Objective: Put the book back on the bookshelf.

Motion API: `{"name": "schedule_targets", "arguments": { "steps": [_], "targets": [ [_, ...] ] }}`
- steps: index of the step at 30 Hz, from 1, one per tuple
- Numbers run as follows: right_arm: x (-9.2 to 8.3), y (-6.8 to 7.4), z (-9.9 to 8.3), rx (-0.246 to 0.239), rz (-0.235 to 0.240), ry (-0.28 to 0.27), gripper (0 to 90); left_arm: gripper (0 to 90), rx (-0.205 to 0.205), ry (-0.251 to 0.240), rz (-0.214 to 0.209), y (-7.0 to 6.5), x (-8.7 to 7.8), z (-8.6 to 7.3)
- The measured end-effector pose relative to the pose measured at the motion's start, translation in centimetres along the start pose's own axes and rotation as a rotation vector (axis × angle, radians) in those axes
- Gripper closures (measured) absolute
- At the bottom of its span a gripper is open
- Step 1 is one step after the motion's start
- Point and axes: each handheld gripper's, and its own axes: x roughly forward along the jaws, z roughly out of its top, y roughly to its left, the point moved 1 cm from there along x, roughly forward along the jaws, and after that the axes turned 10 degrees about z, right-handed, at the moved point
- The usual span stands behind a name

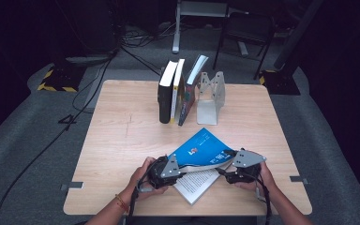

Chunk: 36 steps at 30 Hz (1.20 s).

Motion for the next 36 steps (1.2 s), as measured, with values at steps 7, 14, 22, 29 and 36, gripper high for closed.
{"name": "schedule_targets", "arguments": {
  "steps": [7, 14, 22, 29, 36],
  "targets": [
    [0.9, -1.8, -1.1, 0.058, 0.022, 0.026, 35.1, 72.6, 0.004, 0.023, -0.001, 1.6, -0.9, -1.2],
    [0.4, -1.7, 0.1, -0.041, 0.042, 0.004, 59.5, 69.3, -0.058, 0.022, 0.024, 3.8, -1.9, -2.6],
    [1.2, 0.8, 2.1, -0.149, 0.03, 0.06, 71.3, 55.6, -0.039, 0.076, 0.091, 3.9, -2.6, -2.7],
    [1.3, 2.1, 3.2, -0.136, 0.019, 0.108, 72.2, 50.1, 0.011, 0.054, 0.088, 1.2, -2.7, -0.4],
    [1.3, 2.9, 3.9, -0.177, 0.041, 0.118, 72.4, 67.6, 0.002, 0.078, 0.073, 1.4, -2.2, -0.9]
  ]
}}
